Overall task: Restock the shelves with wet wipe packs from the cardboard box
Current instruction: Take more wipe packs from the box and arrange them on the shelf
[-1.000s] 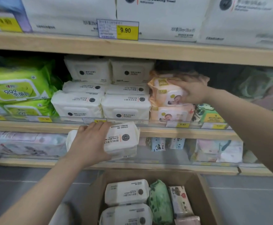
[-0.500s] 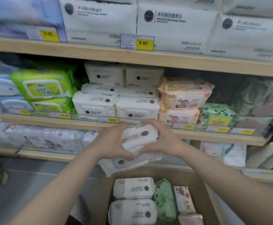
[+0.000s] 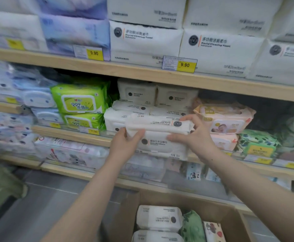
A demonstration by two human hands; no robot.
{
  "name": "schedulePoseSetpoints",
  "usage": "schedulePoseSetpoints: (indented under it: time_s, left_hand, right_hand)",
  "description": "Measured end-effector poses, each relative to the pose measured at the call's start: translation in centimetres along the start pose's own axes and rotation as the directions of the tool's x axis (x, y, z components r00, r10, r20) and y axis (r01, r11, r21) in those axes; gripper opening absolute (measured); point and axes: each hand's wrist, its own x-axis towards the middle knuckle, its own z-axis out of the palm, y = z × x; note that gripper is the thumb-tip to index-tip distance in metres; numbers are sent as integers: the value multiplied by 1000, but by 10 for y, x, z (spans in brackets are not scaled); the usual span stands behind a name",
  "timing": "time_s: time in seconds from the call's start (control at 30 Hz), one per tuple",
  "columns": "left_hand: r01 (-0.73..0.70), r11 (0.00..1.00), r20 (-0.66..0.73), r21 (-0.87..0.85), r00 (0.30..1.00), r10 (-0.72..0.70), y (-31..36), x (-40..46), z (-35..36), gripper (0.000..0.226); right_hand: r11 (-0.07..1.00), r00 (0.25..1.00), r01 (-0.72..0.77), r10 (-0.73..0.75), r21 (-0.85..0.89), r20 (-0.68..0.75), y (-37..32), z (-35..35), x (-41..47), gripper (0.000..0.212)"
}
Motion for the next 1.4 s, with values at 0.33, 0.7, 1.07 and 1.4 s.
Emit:
schedulePoseSetpoints:
  time_s: [0.33, 0.7, 1.07, 1.4]
  left_hand:
    - [-245, 962, -50, -123, 969, 241, 1, 111, -21, 39]
    - [-252, 644, 131, 722, 964, 231, -94, 131, -16, 85]
    - [-285, 686, 71, 669, 944, 323, -110, 138, -9, 85]
    - [-282, 766, 180, 578, 959, 218, -102, 106, -14, 76]
  right_hand:
    - [981, 982, 178, -173, 78, -75, 0, 69, 124, 54]
    - [627, 832, 433, -554, -648, 20, 51, 117, 152, 71]
    - [588, 863, 353, -504, -728, 11, 59, 151, 231, 74]
    - [572, 951, 301, -243, -763, 192, 28, 113, 185, 86]
